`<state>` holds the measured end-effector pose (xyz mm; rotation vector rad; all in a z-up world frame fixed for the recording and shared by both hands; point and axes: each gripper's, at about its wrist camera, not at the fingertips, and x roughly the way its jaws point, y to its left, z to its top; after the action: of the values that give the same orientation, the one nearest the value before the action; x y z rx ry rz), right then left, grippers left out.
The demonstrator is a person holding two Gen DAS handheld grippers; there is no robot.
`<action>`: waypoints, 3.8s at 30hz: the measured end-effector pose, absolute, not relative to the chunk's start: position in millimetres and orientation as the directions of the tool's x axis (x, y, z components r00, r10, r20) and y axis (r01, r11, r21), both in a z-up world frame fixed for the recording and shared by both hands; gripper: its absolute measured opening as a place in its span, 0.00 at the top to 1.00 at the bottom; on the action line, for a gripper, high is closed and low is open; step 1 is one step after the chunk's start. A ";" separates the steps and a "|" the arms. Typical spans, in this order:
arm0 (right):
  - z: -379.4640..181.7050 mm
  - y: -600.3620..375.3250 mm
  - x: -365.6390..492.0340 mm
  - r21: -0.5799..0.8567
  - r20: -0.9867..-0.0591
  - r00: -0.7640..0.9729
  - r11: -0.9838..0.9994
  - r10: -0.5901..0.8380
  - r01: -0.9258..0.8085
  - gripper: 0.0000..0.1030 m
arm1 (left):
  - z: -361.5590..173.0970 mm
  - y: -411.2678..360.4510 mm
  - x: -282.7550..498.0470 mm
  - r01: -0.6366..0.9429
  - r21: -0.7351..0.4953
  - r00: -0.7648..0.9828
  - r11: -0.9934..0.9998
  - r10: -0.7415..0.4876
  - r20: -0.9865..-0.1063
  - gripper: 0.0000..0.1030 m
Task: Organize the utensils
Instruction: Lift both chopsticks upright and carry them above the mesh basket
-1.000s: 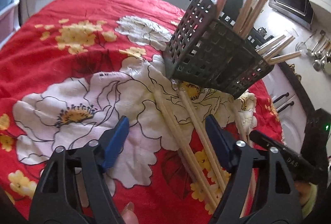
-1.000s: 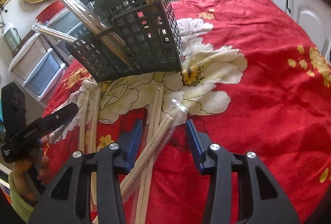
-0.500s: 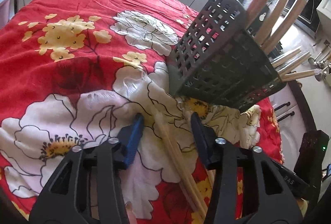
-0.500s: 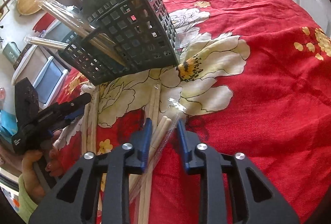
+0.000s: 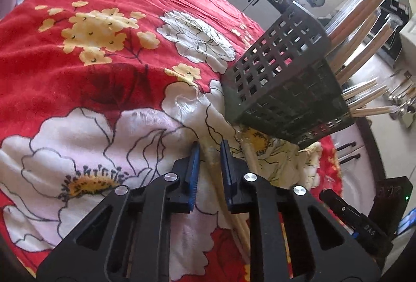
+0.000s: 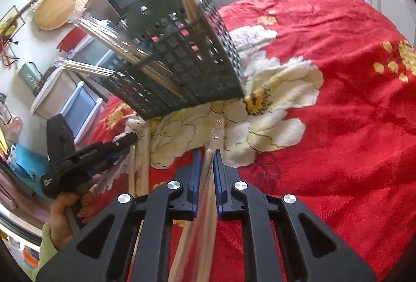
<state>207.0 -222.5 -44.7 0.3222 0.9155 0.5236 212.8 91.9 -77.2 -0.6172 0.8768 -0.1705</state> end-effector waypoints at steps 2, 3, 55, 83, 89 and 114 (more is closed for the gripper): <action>-38.5 -220.3 204.1 0.475 -0.653 0.507 0.826 0.562 -0.304 0.91 | -73.2 91.7 206.8 -0.098 -0.583 0.648 0.806 -0.394 -0.652 0.90; -34.8 -218.2 202.3 0.472 -0.647 0.512 0.824 0.565 -0.314 0.92 | -68.9 91.3 202.4 -0.088 -0.587 0.657 0.805 -0.396 -0.641 0.91; 116.3 -218.1 150.2 0.315 -0.260 0.780 0.813 0.570 -0.489 0.94 | 133.2 49.0 136.8 0.256 -0.403 0.896 0.879 -0.372 -0.243 0.97; 181.2 -218.5 175.3 0.231 -0.070 0.864 0.851 0.498 -0.472 0.94 | 197.4 69.7 140.7 0.190 -0.299 0.953 0.935 -0.248 -0.171 0.97; 185.3 -217.4 183.4 0.237 -0.040 0.871 0.851 0.490 -0.468 0.94 | 194.6 79.1 146.6 0.159 -0.315 0.961 0.936 -0.220 -0.169 0.97; 164.4 -189.4 215.5 0.168 0.059 0.893 0.878 0.445 -0.448 0.94 | 165.0 77.7 195.9 0.115 -0.339 0.957 0.934 -0.196 -0.215 0.97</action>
<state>215.5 -189.4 164.4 0.1792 -0.0184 0.4660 195.9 77.7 165.0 -0.3297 0.2493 -0.1604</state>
